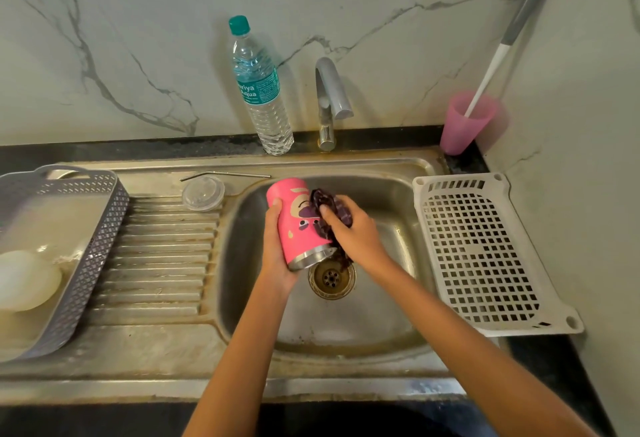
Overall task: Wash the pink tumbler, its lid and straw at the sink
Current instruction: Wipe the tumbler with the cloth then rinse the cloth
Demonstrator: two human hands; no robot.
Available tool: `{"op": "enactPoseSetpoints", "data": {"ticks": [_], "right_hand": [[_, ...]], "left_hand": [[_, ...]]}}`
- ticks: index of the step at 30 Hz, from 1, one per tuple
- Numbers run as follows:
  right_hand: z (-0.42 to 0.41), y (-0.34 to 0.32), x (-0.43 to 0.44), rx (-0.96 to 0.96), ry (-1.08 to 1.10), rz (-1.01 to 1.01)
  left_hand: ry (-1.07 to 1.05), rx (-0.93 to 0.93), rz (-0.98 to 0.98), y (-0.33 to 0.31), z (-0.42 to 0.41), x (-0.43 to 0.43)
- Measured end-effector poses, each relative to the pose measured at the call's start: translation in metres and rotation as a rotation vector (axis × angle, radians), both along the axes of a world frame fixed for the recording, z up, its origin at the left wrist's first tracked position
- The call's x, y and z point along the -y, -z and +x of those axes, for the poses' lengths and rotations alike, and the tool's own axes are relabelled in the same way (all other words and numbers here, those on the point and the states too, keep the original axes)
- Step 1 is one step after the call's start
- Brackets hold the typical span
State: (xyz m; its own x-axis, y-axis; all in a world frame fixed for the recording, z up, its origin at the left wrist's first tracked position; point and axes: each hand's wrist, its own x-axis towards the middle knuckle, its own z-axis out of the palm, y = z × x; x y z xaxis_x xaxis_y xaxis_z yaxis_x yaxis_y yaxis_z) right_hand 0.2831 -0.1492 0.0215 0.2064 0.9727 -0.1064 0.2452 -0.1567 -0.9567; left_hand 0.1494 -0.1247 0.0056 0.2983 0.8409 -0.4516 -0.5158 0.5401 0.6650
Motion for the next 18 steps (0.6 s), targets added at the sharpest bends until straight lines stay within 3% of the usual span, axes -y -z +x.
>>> {"op": "enactPoseSetpoints", "data": {"ticks": [4, 9, 12, 15, 18], "right_hand": [[-0.004, 0.008, 0.015, 0.074, 0.045, 0.137], [-0.010, 0.012, 0.021, 0.323, 0.009, 0.317], [-0.011, 0.007, 0.019, 0.407, 0.016, 0.397], [-0.005, -0.004, 0.007, 0.262, 0.072, 0.407], [0.000, -0.012, -0.007, 0.072, 0.126, 0.232]], "left_hand": [[0.071, -0.118, 0.030, 0.000, -0.007, 0.001], [0.088, -0.344, 0.092, -0.007, -0.005, -0.004], [0.096, -0.269, 0.091, -0.005, -0.003, -0.002], [0.135, -0.095, 0.054, -0.007, -0.001, 0.003], [0.094, -0.026, 0.044, -0.007, 0.007, 0.011]]}}
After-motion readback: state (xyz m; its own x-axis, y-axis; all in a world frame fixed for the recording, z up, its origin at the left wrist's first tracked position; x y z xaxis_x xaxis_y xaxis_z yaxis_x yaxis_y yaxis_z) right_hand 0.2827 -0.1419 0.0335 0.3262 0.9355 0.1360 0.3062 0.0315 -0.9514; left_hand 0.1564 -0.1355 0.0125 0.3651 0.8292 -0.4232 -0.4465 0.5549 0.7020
